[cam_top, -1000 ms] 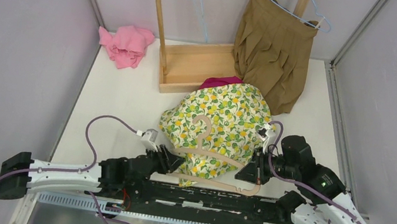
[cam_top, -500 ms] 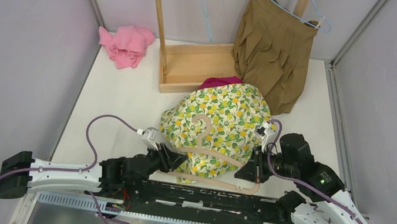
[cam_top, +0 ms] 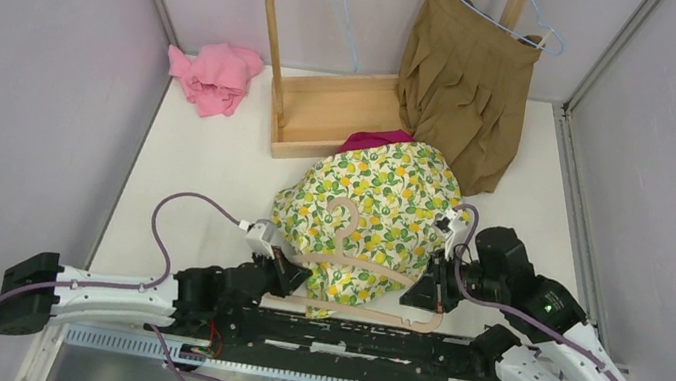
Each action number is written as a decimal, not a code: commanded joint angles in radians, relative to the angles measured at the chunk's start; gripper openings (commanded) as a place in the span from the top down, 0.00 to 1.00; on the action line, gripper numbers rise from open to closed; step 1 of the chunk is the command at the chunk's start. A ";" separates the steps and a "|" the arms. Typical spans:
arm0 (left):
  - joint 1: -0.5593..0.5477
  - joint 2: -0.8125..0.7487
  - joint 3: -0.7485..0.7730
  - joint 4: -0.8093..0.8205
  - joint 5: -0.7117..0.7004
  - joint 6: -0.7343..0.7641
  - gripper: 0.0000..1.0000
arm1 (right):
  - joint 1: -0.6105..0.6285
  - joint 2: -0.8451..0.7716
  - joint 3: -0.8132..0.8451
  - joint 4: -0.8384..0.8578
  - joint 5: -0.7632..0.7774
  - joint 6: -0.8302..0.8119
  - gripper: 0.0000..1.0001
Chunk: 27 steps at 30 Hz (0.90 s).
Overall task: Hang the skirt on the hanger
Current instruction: Hang the skirt on the hanger.
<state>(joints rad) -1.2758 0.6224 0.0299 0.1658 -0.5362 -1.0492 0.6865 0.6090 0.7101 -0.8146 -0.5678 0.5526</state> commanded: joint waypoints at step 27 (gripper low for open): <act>-0.002 0.071 0.357 -0.210 -0.006 0.070 0.97 | 0.004 -0.136 -0.070 -0.010 0.043 0.031 0.99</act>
<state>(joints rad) -1.2758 0.6868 0.2947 -0.0605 -0.5102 -1.0306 0.6865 0.4957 0.6571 -0.8242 -0.5247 0.5606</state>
